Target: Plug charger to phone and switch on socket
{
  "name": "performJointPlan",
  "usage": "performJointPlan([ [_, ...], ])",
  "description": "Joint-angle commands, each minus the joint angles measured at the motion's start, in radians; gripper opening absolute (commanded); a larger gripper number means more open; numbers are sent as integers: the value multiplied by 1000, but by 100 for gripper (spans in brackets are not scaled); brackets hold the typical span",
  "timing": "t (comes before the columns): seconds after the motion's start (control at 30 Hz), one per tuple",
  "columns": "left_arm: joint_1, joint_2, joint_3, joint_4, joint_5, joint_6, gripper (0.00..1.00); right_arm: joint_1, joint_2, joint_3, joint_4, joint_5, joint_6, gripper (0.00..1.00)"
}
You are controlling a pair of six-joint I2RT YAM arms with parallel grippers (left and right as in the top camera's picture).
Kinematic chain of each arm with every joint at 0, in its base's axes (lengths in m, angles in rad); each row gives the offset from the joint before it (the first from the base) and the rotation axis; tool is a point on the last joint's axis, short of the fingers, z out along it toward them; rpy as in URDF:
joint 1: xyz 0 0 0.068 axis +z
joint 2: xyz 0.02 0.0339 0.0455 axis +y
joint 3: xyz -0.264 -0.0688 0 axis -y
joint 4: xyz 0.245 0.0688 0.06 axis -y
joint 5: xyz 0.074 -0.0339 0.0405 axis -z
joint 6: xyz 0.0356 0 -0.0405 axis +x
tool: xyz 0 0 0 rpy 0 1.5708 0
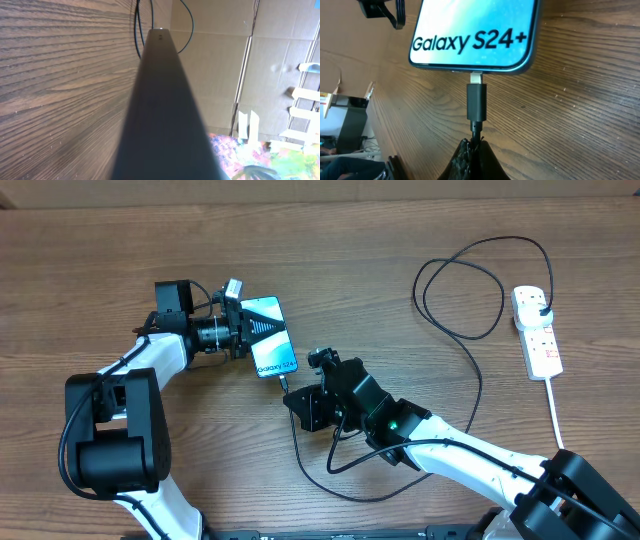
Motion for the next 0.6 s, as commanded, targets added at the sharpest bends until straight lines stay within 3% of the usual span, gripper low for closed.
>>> performJointPlan([
  [0.0,-1,-31,4,4,48,-2,4,6,7,-3,13,-15,3,4],
  [0.4,-1,-31,4,4,49,-9,4,-4,7,-3,23,-38,2,4],
  [0.57,-1,-31,4,4,49,-25,4,-4,7,-3,98,-200,-57,4],
])
